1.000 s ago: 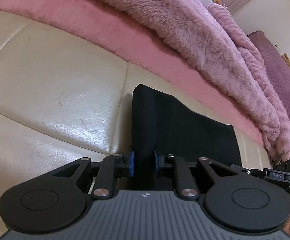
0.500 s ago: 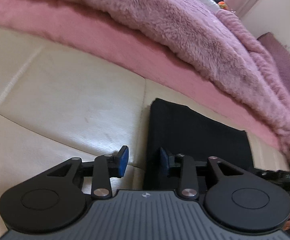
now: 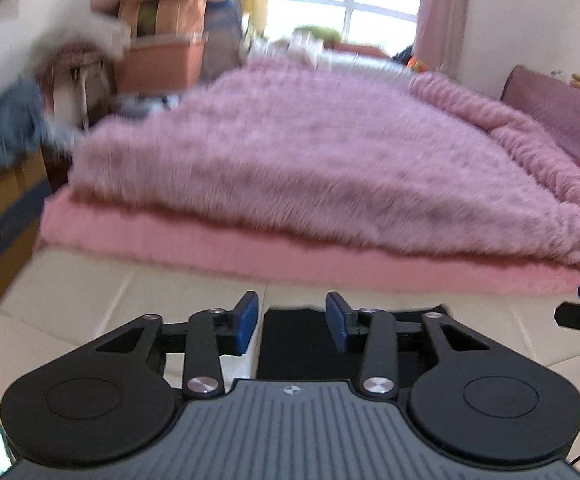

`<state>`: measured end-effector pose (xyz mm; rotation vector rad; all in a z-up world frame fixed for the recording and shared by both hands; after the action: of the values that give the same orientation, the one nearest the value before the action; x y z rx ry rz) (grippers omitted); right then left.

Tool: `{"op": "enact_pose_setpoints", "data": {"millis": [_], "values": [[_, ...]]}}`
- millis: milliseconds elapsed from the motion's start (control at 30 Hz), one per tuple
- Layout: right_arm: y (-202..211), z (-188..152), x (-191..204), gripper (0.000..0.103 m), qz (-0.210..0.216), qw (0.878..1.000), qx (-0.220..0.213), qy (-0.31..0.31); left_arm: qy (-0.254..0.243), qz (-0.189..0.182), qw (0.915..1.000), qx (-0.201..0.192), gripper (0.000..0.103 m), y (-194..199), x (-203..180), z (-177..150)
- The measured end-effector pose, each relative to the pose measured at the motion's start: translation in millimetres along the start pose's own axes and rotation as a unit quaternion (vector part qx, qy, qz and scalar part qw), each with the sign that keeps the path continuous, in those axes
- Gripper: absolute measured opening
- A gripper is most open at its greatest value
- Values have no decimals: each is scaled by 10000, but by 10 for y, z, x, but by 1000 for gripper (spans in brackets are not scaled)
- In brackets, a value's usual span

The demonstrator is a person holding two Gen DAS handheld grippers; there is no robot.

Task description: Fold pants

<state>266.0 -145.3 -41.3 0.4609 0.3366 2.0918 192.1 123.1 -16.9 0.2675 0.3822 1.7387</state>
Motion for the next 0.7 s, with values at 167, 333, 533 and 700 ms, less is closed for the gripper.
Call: {"op": "enact_pose_setpoints", "data": {"millis": [167,333,533,700], "values": [[623,232,259,82,-73,9965,-751,372,-392,84,9976,-573,69,422,-330,130],[1116,271,449,82,-288,9883,-1278,783,-550,36,9936,-984,89,813,-576,141],[1559,89,559,82,-463,9879,-1384,521,-676,312,9903,-1172,96,1126,-728,27],[1724,-209,707,82,-791,9910,-913,580,-662,240,9954,-644,97,1172,-803,-248]]}}
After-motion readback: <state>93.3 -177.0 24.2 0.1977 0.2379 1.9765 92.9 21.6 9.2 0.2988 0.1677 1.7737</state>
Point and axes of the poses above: each gripper's, at about its wrist camera, not at the fingertips, and y roughly against the way its jaws point, x to its left, z to its top, the point moved 4 cm from there along -y, roughly the way its jaws point, and after that the axes turned 13 degrees about -x, right-handed, at the moved point
